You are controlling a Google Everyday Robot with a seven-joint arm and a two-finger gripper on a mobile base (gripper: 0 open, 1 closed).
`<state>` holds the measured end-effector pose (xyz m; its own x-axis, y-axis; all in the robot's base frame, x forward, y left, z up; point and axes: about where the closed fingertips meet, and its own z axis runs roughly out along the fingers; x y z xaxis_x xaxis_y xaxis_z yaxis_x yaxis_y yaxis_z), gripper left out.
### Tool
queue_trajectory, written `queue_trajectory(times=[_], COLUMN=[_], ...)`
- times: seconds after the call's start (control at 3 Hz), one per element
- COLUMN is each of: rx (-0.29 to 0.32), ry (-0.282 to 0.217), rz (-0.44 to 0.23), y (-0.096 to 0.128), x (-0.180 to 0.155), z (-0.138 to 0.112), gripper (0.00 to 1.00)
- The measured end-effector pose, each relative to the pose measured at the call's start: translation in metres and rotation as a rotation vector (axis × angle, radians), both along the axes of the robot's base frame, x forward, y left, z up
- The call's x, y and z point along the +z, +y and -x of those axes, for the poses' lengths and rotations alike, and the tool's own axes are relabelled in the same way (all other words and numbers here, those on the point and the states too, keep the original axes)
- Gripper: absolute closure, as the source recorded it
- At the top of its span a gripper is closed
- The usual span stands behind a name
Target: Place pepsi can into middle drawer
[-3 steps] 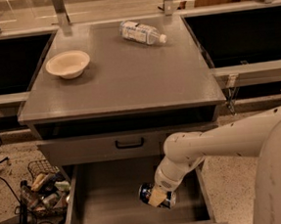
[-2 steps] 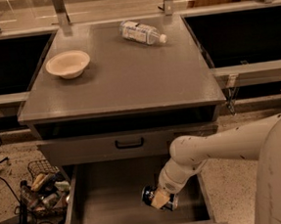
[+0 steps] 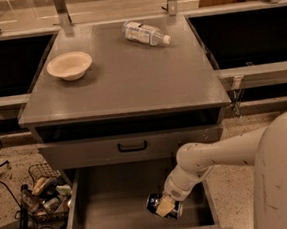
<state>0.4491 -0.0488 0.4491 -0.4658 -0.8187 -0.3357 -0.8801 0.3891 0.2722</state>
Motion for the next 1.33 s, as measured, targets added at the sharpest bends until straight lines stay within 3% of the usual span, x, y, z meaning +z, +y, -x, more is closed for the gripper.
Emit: queue_trajectory(times=[1.33], rx=[-0.086], ry=[0.04], rz=[0.011], y=[0.005], x=[-0.059], z=[-0.018], gripper=[1.0])
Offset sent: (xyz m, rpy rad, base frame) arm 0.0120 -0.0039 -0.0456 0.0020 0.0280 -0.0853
